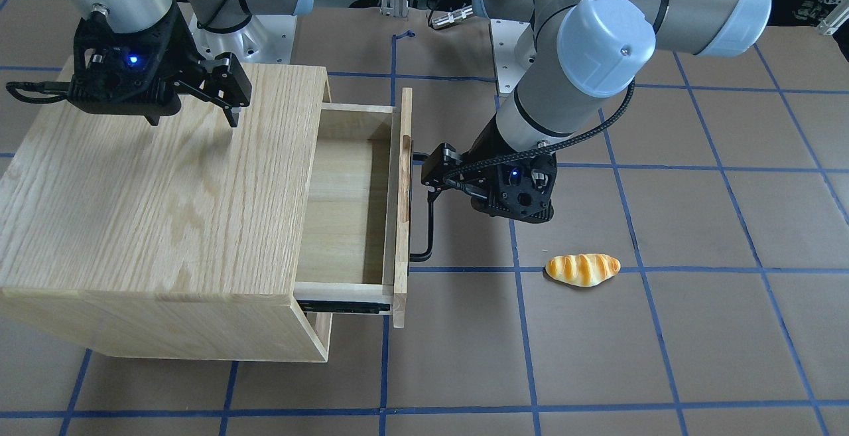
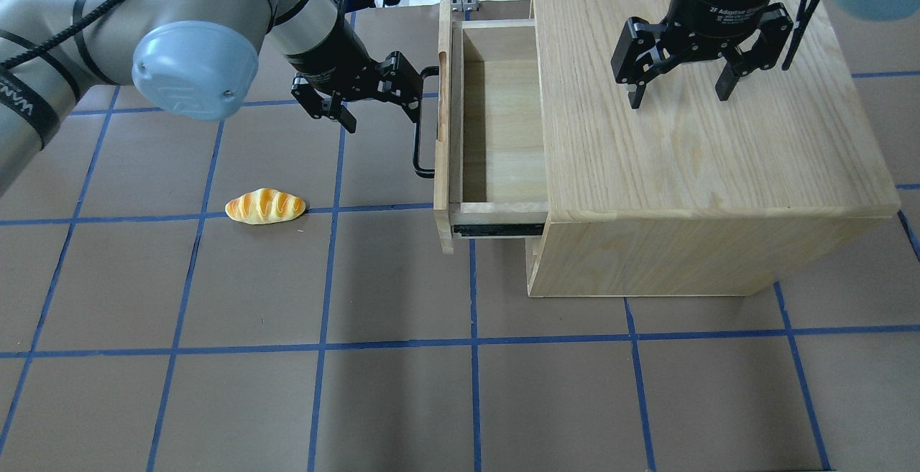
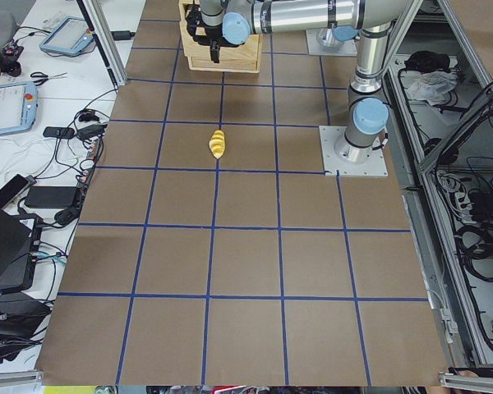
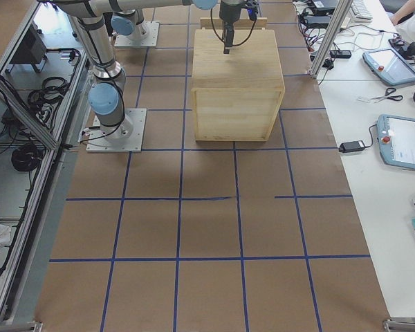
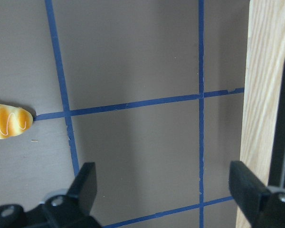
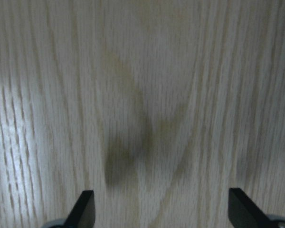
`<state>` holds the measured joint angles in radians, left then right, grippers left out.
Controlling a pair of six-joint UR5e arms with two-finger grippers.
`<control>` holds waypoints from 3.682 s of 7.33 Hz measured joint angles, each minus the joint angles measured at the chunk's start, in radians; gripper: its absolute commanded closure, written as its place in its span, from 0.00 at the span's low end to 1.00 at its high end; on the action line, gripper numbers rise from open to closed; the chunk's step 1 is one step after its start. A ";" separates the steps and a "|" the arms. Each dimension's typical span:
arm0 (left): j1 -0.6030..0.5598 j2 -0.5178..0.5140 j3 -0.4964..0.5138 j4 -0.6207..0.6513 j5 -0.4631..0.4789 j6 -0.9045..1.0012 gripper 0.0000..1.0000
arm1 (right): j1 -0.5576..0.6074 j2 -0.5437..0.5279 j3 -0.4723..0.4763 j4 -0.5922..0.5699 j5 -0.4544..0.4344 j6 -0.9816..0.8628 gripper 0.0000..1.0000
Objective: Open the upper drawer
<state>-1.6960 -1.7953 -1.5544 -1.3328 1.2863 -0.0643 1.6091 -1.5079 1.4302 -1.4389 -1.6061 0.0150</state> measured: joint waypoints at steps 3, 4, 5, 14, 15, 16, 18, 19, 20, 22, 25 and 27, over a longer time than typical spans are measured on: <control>-0.009 -0.015 -0.007 0.022 -0.003 0.011 0.00 | 0.000 0.000 0.000 0.000 0.000 0.000 0.00; -0.009 -0.023 -0.007 0.023 0.000 0.017 0.00 | 0.000 0.000 0.000 0.000 0.000 0.000 0.00; -0.007 -0.023 -0.004 0.024 0.002 0.019 0.00 | 0.000 0.000 0.000 0.000 0.000 0.000 0.00; 0.143 0.019 -0.025 -0.027 0.047 0.141 0.00 | 0.000 0.000 0.000 0.000 0.000 0.000 0.00; 0.164 0.021 -0.025 -0.031 0.048 0.161 0.00 | 0.000 0.000 0.000 0.000 0.000 0.000 0.00; 0.180 0.025 -0.024 -0.037 0.049 0.171 0.00 | 0.000 0.000 0.000 0.000 0.000 0.000 0.00; 0.185 0.064 -0.006 -0.100 0.074 0.161 0.00 | 0.000 0.000 0.000 0.000 0.000 0.000 0.00; 0.184 0.105 0.012 -0.157 0.090 0.153 0.00 | 0.000 0.000 -0.001 0.000 0.000 0.000 0.00; 0.183 0.155 0.030 -0.218 0.122 0.148 0.00 | 0.000 0.000 0.000 0.000 0.000 0.000 0.00; 0.172 0.235 0.031 -0.282 0.206 0.099 0.00 | 0.000 0.000 0.000 0.000 0.000 0.000 0.00; 0.164 0.263 0.018 -0.289 0.275 0.079 0.00 | 0.000 0.000 0.000 0.000 0.000 0.000 0.00; 0.164 0.256 0.016 -0.241 0.279 0.088 0.00 | 0.000 0.000 0.000 0.000 0.000 0.000 0.00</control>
<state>-1.5325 -1.5391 -1.5381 -1.5734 1.5657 0.0238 1.6091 -1.5079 1.4303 -1.4389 -1.6061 0.0153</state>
